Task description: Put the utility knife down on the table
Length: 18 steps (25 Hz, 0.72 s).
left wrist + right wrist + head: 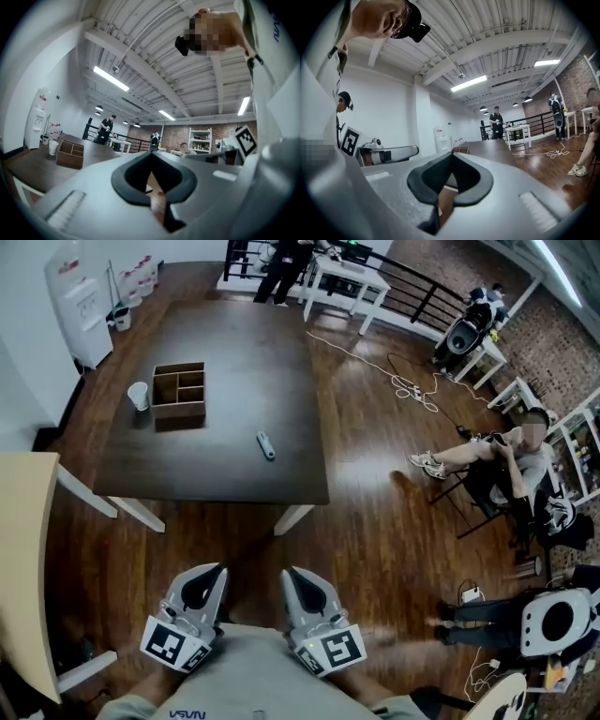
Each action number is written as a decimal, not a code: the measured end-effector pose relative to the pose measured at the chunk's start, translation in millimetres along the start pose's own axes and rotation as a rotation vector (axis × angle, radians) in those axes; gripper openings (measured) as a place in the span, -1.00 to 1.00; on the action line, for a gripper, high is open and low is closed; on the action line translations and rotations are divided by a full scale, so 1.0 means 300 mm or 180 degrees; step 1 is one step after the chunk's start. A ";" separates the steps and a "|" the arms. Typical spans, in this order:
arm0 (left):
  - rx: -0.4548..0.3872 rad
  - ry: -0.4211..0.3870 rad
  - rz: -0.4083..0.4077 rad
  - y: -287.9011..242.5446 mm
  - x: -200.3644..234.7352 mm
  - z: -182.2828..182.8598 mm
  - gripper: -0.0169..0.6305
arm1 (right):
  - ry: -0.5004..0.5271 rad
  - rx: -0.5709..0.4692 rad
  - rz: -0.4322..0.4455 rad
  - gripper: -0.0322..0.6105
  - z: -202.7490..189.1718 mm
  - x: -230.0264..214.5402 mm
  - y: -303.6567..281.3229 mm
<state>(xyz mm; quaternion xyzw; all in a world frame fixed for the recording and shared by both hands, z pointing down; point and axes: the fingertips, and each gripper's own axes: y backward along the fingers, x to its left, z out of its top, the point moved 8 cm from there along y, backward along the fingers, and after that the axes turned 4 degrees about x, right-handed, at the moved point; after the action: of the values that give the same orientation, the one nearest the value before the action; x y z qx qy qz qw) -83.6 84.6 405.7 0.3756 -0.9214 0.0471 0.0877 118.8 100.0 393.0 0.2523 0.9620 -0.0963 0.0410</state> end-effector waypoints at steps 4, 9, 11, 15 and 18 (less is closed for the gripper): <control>0.0125 -0.0027 0.0107 0.040 -0.154 -0.052 -0.98 | 0.0015 0.0058 0.0176 -0.89 -0.046 0.004 0.135; 0.0213 -0.0038 0.0225 0.086 -0.304 -0.123 -0.98 | -0.0006 0.0049 0.0328 -0.89 -0.074 -0.022 0.265; 0.0185 -0.0094 0.0259 0.100 -0.343 -0.121 -0.98 | -0.0039 -0.0002 0.0375 -0.89 -0.064 -0.023 0.297; 0.0161 -0.0250 0.0318 0.137 -0.378 -0.101 -0.98 | 0.0013 -0.0095 0.0406 -0.89 -0.052 -0.004 0.357; 0.0132 -0.0246 0.0311 0.165 -0.390 -0.087 -0.98 | 0.0052 -0.0146 0.0421 -0.89 -0.040 0.034 0.396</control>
<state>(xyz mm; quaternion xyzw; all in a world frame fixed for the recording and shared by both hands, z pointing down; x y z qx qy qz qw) -32.7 203.9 407.3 0.3334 -0.9402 0.0559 0.0419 168.4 208.9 383.9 0.3151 0.9454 -0.0693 0.0452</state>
